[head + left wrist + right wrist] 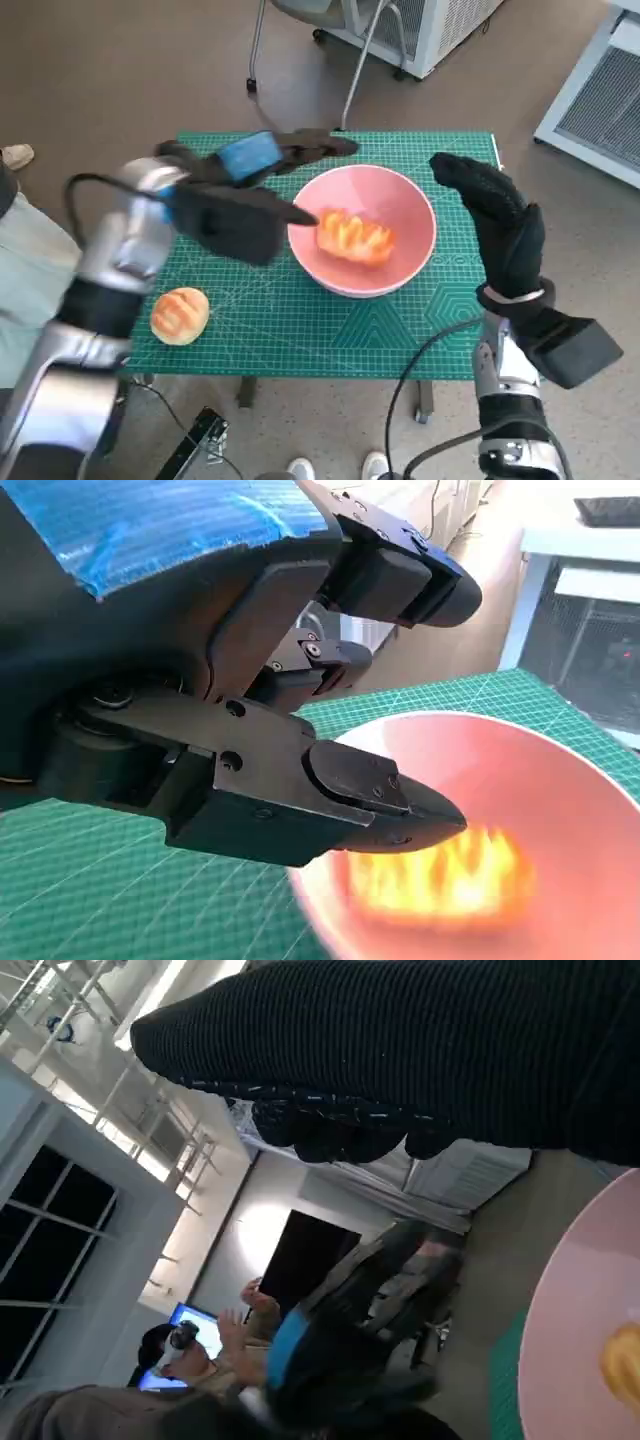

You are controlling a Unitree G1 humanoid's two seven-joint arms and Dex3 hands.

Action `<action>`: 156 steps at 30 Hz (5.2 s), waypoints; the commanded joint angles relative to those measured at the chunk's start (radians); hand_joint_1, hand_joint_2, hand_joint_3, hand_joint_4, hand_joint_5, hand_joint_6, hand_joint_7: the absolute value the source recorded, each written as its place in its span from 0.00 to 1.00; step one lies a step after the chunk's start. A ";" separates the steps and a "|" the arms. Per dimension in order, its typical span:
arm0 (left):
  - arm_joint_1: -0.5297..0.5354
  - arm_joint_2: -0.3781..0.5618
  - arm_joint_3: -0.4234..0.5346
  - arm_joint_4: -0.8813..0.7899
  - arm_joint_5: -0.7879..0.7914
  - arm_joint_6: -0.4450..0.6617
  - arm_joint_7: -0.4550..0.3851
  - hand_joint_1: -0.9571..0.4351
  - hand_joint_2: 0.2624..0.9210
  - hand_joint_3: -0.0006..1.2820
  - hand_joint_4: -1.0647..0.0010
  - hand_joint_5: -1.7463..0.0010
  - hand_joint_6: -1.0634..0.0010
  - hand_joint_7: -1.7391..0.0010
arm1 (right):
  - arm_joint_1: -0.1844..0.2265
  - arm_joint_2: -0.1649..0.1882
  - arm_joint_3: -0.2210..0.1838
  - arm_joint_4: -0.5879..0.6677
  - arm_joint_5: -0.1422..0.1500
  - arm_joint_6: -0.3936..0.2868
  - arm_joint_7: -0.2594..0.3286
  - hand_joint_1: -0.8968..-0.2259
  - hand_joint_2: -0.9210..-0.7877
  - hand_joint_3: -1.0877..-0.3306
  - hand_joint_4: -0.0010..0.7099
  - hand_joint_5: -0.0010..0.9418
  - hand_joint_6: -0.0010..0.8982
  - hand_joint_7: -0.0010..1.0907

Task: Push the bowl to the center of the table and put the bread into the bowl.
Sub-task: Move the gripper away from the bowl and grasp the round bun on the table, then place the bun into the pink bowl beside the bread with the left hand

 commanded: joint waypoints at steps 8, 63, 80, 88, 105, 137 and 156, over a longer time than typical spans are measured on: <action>0.402 0.335 0.317 -0.514 -0.070 0.156 -0.190 0.75 0.90 0.00 0.67 0.99 0.54 0.94 | 0.025 0.013 0.009 -0.004 0.021 0.047 0.027 0.45 0.00 0.48 0.58 0.03 0.06 0.73; 0.691 0.284 0.094 -0.328 0.207 0.081 0.064 0.74 0.85 0.00 0.79 1.00 0.65 1.00 | 0.000 -0.008 -0.002 0.003 0.007 0.078 0.065 0.48 0.00 0.46 0.58 0.02 0.03 0.76; 0.557 0.293 -0.017 -0.075 0.339 -0.120 0.278 0.69 1.00 0.11 0.49 0.27 0.44 0.37 | 0.017 -0.004 -0.006 -0.014 0.007 0.084 0.053 0.46 0.00 0.47 0.58 0.02 0.03 0.76; 0.537 0.297 0.050 -0.109 0.262 -0.125 0.284 0.69 0.99 0.07 0.42 0.25 0.34 0.41 | 0.019 0.005 -0.005 -0.011 0.007 0.083 0.048 0.46 0.00 0.47 0.58 0.02 0.04 0.75; 0.376 0.277 0.213 -0.209 0.112 -0.088 0.291 0.69 1.00 0.04 0.43 0.32 0.31 0.36 | 0.014 0.004 -0.007 -0.003 0.005 0.076 0.046 0.47 0.00 0.47 0.58 0.02 0.04 0.75; -0.104 -0.183 -0.121 0.290 0.259 -0.322 0.602 0.69 1.00 0.14 0.57 0.26 0.44 0.25 | 0.027 0.011 -0.004 0.003 0.003 0.043 0.048 0.46 0.00 0.47 0.58 0.02 0.05 0.74; -0.052 -0.268 -0.229 0.303 0.282 -0.174 0.423 0.59 1.00 0.02 0.66 0.99 0.54 0.87 | 0.060 -0.001 -0.019 -0.038 -0.002 0.057 0.010 0.43 0.00 0.49 0.59 0.02 0.09 0.69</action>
